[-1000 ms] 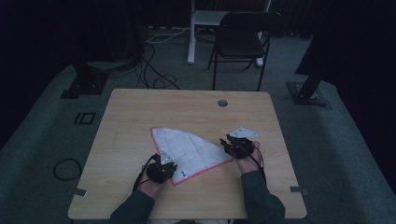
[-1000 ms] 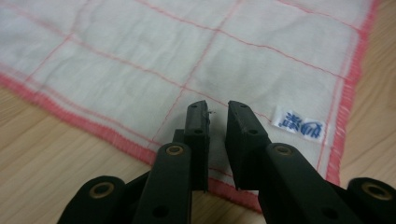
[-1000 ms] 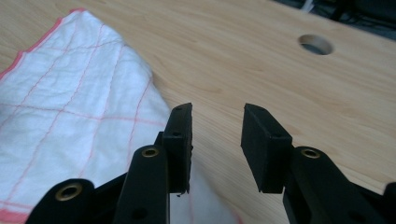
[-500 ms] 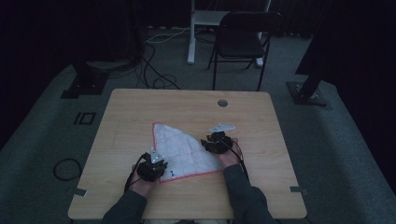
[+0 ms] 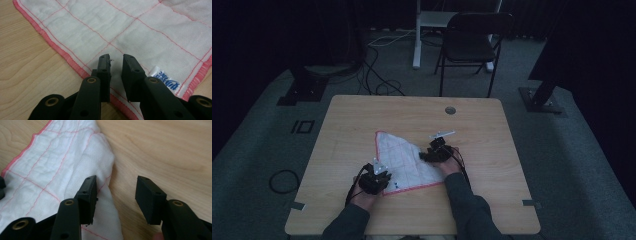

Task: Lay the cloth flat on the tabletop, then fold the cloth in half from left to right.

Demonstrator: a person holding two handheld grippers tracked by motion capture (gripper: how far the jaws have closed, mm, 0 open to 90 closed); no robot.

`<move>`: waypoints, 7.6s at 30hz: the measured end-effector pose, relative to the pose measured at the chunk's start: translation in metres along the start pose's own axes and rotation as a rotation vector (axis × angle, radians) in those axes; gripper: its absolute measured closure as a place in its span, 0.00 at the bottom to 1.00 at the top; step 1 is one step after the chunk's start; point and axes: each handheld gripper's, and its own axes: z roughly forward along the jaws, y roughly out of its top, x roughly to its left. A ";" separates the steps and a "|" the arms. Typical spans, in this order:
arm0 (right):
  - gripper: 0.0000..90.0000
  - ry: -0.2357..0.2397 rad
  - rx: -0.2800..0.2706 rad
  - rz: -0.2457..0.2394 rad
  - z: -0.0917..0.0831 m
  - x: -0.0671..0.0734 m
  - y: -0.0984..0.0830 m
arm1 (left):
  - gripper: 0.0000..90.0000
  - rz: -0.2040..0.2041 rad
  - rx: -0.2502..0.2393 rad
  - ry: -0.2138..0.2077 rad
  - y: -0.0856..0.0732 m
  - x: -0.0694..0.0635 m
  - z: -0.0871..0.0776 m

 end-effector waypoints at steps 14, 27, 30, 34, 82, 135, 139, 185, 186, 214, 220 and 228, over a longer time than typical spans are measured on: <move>0.98 -0.008 -0.042 -0.032 -0.017 0.003 0.006 | 0.86 0.002 0.005 0.003 0.001 0.000 0.001; 0.98 0.040 -0.148 -0.106 -0.044 0.033 0.010 | 0.85 -0.005 0.002 0.001 0.002 0.001 0.001; 0.98 0.077 -0.150 -0.142 -0.042 0.053 0.001 | 0.84 -0.016 -0.001 -0.007 0.001 0.001 0.001; 0.98 0.111 -0.139 -0.186 -0.035 0.075 -0.013 | 0.83 -0.023 -0.019 -0.006 0.004 0.002 -0.005; 0.74 0.159 0.020 -0.131 0.011 0.068 -0.012 | 0.84 0.006 -0.022 -0.034 -0.003 -0.011 -0.007; 0.84 -0.154 -0.098 -0.100 -0.070 -0.028 -0.013 | 0.78 -0.001 0.004 0.029 -0.010 0.008 -0.009; 0.83 -0.137 -0.084 -0.090 -0.068 -0.024 -0.021 | 0.78 0.003 0.007 0.034 -0.009 0.007 -0.009; 0.42 -0.098 0.022 -0.232 -0.071 0.021 -0.094 | 0.80 -0.031 -0.004 0.061 0.012 0.024 0.013; 0.42 -0.098 0.022 -0.232 -0.071 0.021 -0.094 | 0.80 -0.031 -0.004 0.061 0.012 0.024 0.013; 0.35 -0.177 -0.094 -0.084 -0.098 0.003 -0.108 | 0.67 -0.096 -0.110 0.049 -0.008 0.023 -0.017; 0.36 -0.190 -0.139 -0.073 -0.102 0.003 -0.107 | 0.65 -0.150 -0.153 0.043 -0.010 0.029 -0.032; 0.37 -0.210 -0.164 -0.047 -0.105 -0.003 -0.109 | 0.62 -0.174 -0.154 0.032 -0.010 0.030 -0.032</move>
